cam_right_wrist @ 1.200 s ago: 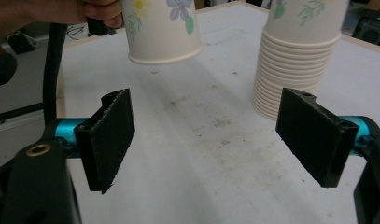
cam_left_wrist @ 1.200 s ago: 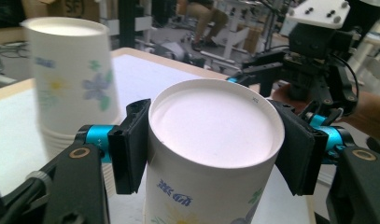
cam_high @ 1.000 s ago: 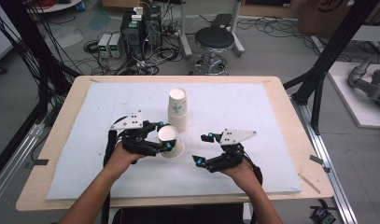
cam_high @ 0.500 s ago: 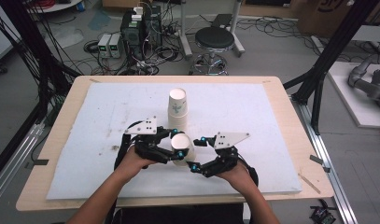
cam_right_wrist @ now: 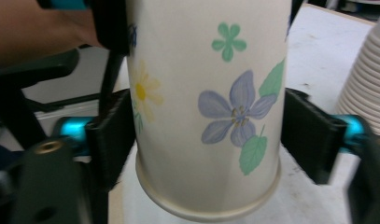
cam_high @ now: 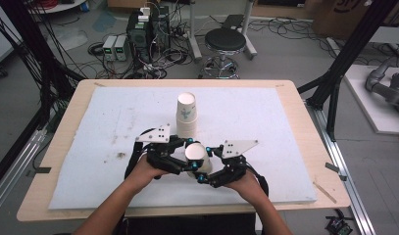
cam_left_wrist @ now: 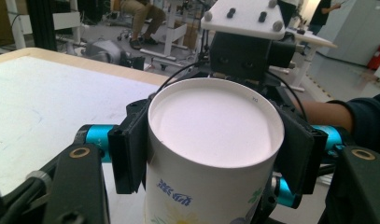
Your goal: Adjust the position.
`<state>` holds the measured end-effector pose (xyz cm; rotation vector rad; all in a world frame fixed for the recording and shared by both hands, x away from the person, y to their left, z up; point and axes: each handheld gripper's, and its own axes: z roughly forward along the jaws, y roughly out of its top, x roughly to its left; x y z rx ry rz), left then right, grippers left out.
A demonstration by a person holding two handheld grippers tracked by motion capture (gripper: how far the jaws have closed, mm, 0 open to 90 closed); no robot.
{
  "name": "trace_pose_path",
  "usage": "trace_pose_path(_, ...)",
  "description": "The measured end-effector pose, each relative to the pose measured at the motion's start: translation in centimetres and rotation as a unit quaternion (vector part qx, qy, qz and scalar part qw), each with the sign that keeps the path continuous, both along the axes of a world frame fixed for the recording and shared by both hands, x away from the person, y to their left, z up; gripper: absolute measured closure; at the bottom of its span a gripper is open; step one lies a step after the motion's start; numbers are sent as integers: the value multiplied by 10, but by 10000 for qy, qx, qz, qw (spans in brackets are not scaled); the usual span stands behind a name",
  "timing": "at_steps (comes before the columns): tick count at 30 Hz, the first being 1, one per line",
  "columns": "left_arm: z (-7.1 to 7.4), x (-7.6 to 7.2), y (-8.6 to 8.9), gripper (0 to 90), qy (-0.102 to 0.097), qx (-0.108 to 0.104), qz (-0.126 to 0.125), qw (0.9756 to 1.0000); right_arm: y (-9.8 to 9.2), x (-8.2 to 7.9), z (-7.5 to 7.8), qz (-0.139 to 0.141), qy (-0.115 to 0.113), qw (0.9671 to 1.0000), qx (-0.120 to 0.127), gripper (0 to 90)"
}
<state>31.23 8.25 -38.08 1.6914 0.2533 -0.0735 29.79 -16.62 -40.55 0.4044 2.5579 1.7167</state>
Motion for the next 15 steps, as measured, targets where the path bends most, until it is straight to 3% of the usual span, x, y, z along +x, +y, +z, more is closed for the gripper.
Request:
trace_pose_path(6,0,-1,0,351,-5,-3,-56,10000,-1,1,-1,124,49,9999,43,314)
trace_pose_path(7,0,-2,-1,334,-54,57,-51,10000,-2,1,0,184,49,9998,-6,331)
trace_pose_path(8,0,-2,-1,255,-54,57,-51,10000,-2,1,0,184,49,9998,-6,331)
trace_pose_path(9,1,-3,-2,171,-68,152,15,9999,-2,1,0,158,-15,9998,-90,338)
trace_pose_path(14,4,-3,3,151,-147,425,39,9990,0,0,1,173,-114,9989,-411,345)
trace_pose_path(15,6,-3,4,151,-184,524,35,9984,1,0,2,168,-194,9979,-603,345)
